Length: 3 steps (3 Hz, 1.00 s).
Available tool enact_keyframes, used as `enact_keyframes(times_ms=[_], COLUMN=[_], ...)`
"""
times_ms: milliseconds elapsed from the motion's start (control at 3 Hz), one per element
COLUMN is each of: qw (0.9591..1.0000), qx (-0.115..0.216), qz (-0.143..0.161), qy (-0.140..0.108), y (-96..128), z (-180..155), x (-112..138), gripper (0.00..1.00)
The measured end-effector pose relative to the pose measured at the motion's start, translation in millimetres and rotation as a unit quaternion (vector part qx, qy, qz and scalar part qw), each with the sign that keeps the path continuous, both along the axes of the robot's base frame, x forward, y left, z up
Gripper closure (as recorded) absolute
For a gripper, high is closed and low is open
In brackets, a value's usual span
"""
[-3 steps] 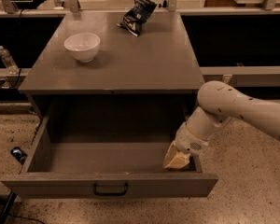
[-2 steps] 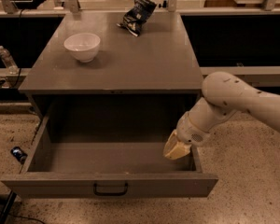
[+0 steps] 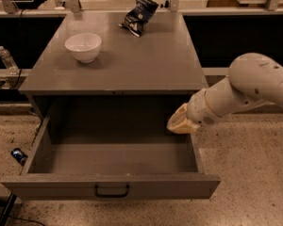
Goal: Open top drawer
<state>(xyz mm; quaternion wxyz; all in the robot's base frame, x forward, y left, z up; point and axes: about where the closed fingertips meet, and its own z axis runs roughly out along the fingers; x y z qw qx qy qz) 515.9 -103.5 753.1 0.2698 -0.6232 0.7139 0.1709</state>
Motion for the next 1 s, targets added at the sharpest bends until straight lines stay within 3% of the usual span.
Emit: enact_keyframes(times_ms=[333, 667, 1000], qw=[0.9977, 0.9928, 0.9924], qx=[0.052, 0.098, 0.101], qz=[-0.034, -0.042, -0.041], qy=[-0.027, -0.056, -0.057], y=[-4.5, -4.0, -1.9], z=[36.3, 72.4, 75.1], x=[14.1, 24.8, 25.2], gripper=[1.0, 1.0, 0.83])
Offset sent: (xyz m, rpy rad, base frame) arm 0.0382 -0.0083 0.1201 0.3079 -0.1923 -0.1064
